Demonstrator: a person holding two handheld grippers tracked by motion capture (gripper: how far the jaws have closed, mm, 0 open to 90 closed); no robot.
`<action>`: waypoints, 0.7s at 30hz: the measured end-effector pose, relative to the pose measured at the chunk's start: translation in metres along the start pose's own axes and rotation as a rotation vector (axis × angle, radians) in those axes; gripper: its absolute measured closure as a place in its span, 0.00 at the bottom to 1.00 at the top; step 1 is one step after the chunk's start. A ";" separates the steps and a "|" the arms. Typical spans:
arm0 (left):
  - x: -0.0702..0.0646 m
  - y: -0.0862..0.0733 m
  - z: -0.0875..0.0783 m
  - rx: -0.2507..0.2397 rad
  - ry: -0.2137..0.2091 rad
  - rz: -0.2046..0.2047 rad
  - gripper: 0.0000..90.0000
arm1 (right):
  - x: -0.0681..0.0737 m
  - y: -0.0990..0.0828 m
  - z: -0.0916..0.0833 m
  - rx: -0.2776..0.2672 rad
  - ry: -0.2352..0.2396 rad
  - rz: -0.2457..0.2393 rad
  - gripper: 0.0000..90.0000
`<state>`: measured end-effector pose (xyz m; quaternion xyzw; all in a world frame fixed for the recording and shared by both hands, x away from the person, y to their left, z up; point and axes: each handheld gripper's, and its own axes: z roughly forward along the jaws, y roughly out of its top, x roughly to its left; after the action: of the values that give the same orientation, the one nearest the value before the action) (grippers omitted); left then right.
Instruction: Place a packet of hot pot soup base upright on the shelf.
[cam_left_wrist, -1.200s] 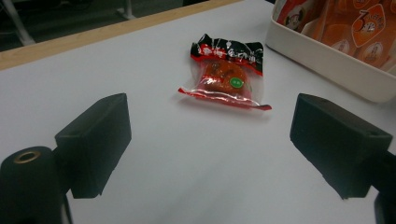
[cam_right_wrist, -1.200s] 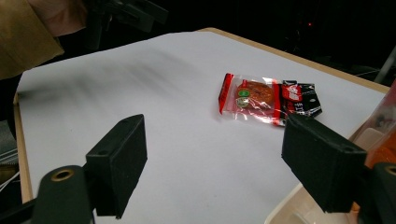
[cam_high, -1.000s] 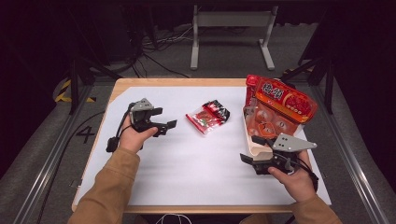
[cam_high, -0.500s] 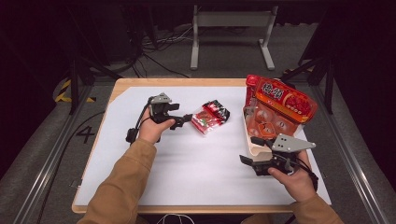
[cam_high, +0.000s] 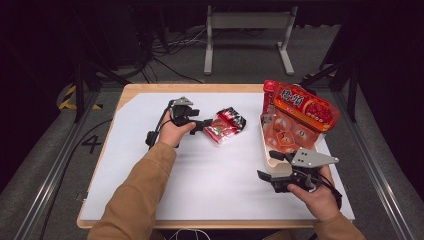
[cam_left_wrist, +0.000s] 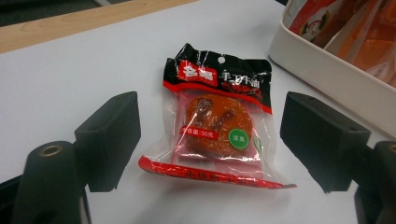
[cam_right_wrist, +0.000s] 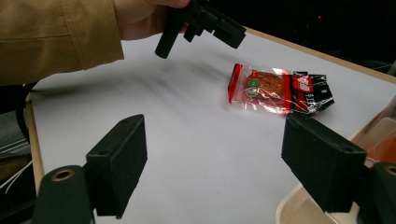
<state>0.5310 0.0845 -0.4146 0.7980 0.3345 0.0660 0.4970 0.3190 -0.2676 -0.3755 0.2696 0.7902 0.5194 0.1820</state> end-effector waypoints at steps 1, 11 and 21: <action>0.001 0.000 0.003 0.004 -0.003 -0.004 0.24 | 0.000 0.000 0.000 0.000 0.000 0.000 0.26; 0.007 0.000 0.029 0.054 0.003 -0.029 0.24 | 0.001 -0.003 -0.006 0.001 -0.014 0.006 0.26; 0.010 -0.002 0.039 0.093 -0.003 -0.043 0.24 | 0.001 -0.003 -0.007 -0.002 -0.009 0.006 0.26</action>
<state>0.5550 0.0615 -0.4377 0.8130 0.3534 0.0386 0.4611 0.3136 -0.2728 -0.3761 0.2743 0.7881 0.5194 0.1841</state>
